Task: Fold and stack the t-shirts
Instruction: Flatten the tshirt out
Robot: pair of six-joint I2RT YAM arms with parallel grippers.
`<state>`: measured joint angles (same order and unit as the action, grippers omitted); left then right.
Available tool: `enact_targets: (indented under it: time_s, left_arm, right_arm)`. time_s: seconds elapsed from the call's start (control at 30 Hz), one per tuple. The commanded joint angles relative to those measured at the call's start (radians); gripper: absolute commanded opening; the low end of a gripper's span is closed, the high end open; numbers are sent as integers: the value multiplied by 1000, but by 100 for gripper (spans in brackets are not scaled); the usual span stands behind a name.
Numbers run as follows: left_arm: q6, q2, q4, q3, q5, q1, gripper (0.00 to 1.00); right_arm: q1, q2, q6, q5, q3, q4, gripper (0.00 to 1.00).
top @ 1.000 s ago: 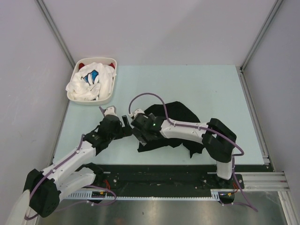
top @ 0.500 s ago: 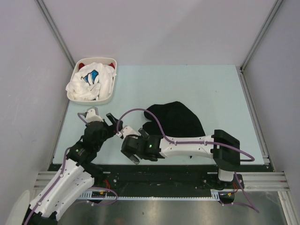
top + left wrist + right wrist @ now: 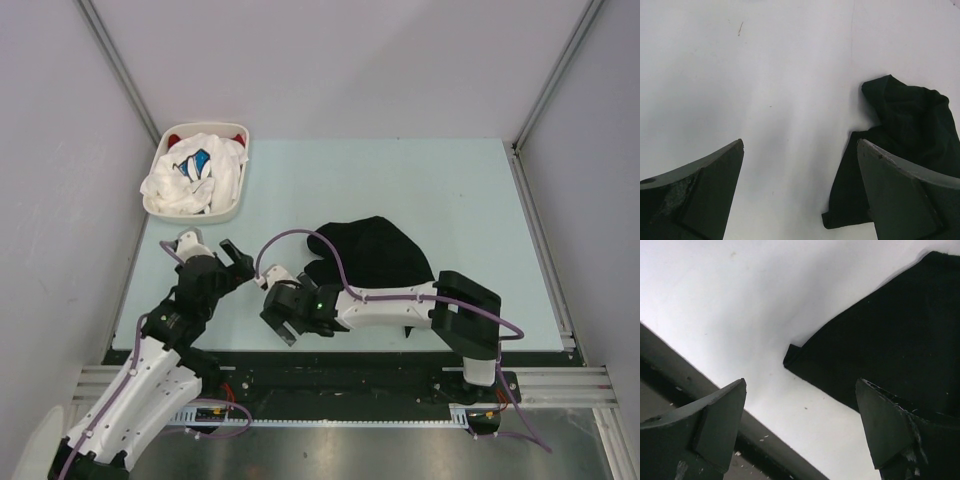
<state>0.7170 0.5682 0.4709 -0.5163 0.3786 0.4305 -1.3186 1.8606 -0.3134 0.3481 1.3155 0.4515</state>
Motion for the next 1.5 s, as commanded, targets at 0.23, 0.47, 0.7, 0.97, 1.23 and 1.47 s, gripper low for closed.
enact_targets:
  time_s: [0.23,0.47,0.7,0.97,1.23,1.47]
  left_arm:
    - [-5,2,-35,-14,-58,-99,100]
    - [-11,10,-48,-8,-67,-111,100]
    - [-4,9,-63,21,-79,-111,100]
    - [24,25,-110,62,-142,-111,100]
    - [10,19,-143,53,-205,-111,100]
    - [-2,28,-167,36,-268,-108,100]
  right_arm:
    - [73,32,-23,-69,-125,-192,87]
    - [76,49,-29,-54,-137,-197,27]
    - [90,-89,23,74,-61,-182,0]
    - [144,-336,192,345,469,85,0]
    - [189,-550,365,787,658,138,0]
    - [501,-863,220,1094,204,191,0]
